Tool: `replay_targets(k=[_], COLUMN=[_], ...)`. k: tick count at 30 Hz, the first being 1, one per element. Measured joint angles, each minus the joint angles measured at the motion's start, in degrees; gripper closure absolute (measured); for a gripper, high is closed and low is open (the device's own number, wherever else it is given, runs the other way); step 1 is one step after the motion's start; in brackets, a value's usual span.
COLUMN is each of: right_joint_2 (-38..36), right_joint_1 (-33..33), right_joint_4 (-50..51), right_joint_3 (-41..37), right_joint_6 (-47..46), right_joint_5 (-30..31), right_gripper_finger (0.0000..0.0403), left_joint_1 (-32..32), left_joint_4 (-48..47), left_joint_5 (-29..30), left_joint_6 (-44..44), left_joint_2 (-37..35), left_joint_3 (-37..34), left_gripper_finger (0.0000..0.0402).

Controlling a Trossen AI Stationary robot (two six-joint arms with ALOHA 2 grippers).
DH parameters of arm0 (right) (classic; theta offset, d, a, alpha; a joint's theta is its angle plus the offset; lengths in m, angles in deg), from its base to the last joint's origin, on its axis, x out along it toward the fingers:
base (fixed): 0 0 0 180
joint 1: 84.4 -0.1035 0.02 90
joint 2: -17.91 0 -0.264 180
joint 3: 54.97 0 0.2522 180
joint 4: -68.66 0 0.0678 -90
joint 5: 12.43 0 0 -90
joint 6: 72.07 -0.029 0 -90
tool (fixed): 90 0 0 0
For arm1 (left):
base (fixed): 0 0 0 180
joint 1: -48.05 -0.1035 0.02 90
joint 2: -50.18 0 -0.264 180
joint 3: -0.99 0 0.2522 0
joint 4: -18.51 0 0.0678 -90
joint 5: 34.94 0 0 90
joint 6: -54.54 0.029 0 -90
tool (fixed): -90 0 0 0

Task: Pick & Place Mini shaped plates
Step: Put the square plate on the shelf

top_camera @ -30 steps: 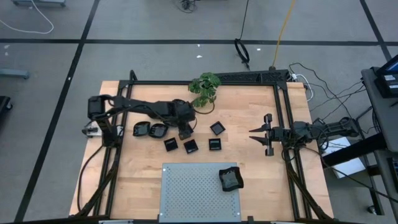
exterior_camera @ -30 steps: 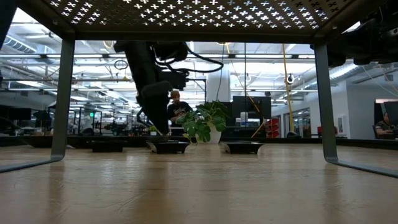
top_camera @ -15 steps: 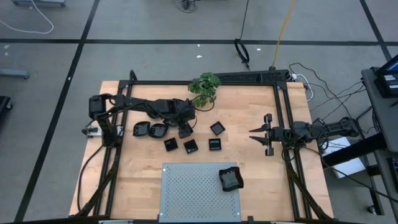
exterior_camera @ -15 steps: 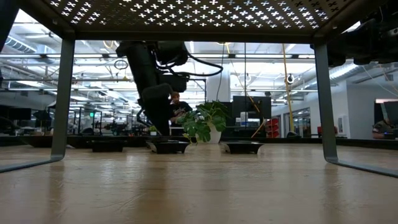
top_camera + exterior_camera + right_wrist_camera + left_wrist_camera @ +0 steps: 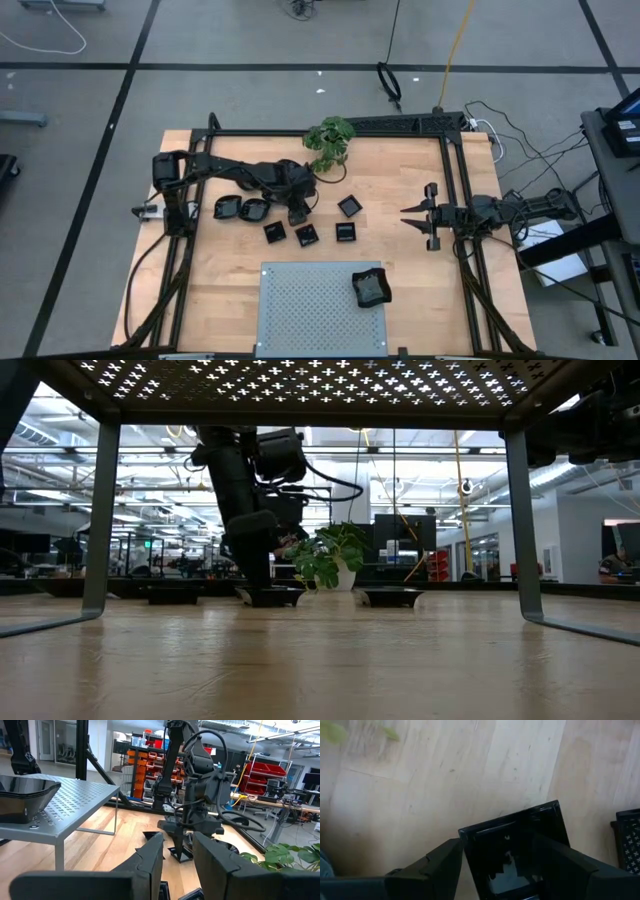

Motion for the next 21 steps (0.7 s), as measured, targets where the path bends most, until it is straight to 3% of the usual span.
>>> replay_targets(k=[8, 21], right_joint_2=[0.0, 0.0], right_joint_1=[-0.01, -0.02], right_joint_4=[0.02, 0.02], right_joint_3=[0.0, 0.0], right_joint_6=[-0.02, -0.01], right_joint_5=[0.02, 0.02], right_gripper_finger=[0.0307, 0.0309], left_joint_1=[-0.01, -0.04], left_joint_4=[0.21, 2.58], left_joint_5=[2.88, 1.87], left_joint_6=[1.36, 1.81], left_joint_2=[-0.74, -1.27], left_joint_3=[-0.09, -0.15], left_gripper_finger=[0.0158, 0.0158])
